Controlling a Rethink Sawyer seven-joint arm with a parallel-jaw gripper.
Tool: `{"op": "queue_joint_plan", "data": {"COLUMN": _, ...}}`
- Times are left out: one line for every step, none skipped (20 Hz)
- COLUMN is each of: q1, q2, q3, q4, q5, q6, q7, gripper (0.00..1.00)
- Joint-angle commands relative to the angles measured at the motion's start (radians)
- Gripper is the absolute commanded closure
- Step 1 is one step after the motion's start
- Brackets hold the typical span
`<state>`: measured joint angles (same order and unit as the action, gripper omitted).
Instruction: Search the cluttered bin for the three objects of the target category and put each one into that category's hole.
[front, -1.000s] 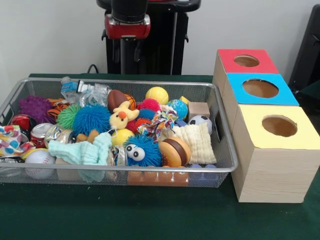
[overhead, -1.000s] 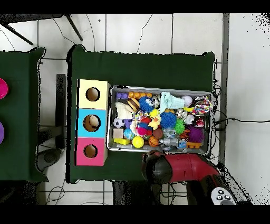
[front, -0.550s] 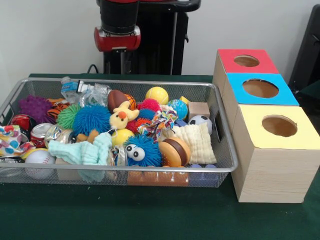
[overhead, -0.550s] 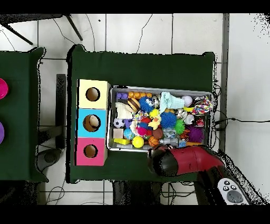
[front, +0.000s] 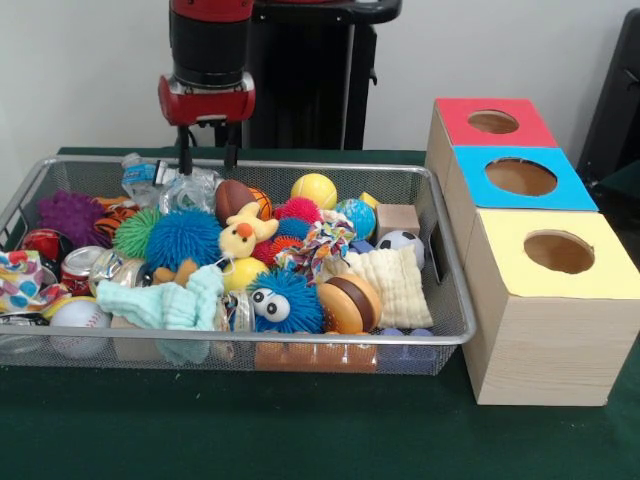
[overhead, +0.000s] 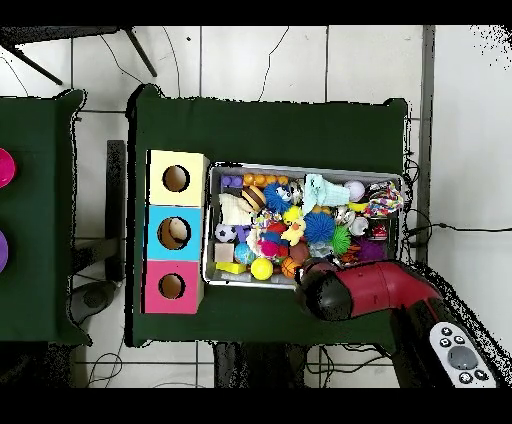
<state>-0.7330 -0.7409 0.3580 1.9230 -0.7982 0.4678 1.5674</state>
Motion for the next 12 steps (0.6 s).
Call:
{"op": "queue_joint_plan", "data": {"q1": -0.042, "q2": 0.06, "q3": 0.109, "q4": -0.136, "q5": -0.117, "q6": 0.098, "q7": -0.328, "gripper": 0.0}}
{"op": "queue_joint_plan", "data": {"q1": -0.044, "q2": 0.064, "q3": 0.109, "q4": -0.138, "q5": -0.124, "q6": 0.098, "q7": -0.325, "gripper": 0.0}}
{"op": "queue_joint_plan", "data": {"q1": -0.043, "q2": 0.062, "q3": 0.108, "q4": -0.138, "q5": -0.132, "q6": 0.099, "q7": -0.323, "gripper": 0.0}}
{"op": "queue_joint_plan", "data": {"q1": -0.044, "q2": 0.063, "q3": 0.108, "q4": -0.14, "q5": -0.138, "q6": 0.099, "q7": -0.322, "gripper": 0.0}}
{"op": "queue_joint_plan", "data": {"q1": -0.047, "q2": 0.064, "q3": 0.112, "q4": -0.14, "q5": -0.142, "q6": 0.099, "q7": -0.323, "gripper": 0.0}}
{"op": "queue_joint_plan", "data": {"q1": -0.05, "q2": 0.065, "q3": 0.115, "q4": -0.14, "q5": -0.146, "q6": 0.1, "q7": -0.323, "gripper": 0.0}}
{"op": "queue_joint_plan", "data": {"q1": -0.053, "q2": 0.067, "q3": 0.118, "q4": -0.14, "q5": -0.151, "q6": 0.099, "q7": -0.323, "gripper": 0.0}}
{"op": "queue_joint_plan", "data": {"q1": -0.055, "q2": 0.068, "q3": 0.12, "q4": -0.141, "q5": -0.155, "q6": 0.099, "q7": -0.32, "gripper": 0.0}}
{"op": "queue_joint_plan", "data": {"q1": -0.057, "q2": 0.07, "q3": 0.122, "q4": -0.141, "q5": -0.159, "q6": 0.099, "q7": -0.318, "gripper": 0.0}}
{"op": "queue_joint_plan", "data": {"q1": -0.058, "q2": 0.071, "q3": 0.123, "q4": -0.141, "q5": -0.162, "q6": 0.099, "q7": -0.316, "gripper": 0.0}}
{"op": "queue_joint_plan", "data": {"q1": -0.058, "q2": 0.074, "q3": 0.123, "q4": -0.143, "q5": -0.168, "q6": 0.099, "q7": -0.312, "gripper": 0.0}}
{"op": "queue_joint_plan", "data": {"q1": -0.057, "q2": 0.076, "q3": 0.122, "q4": -0.145, "q5": -0.173, "q6": 0.098, "q7": -0.309, "gripper": 0.0}}
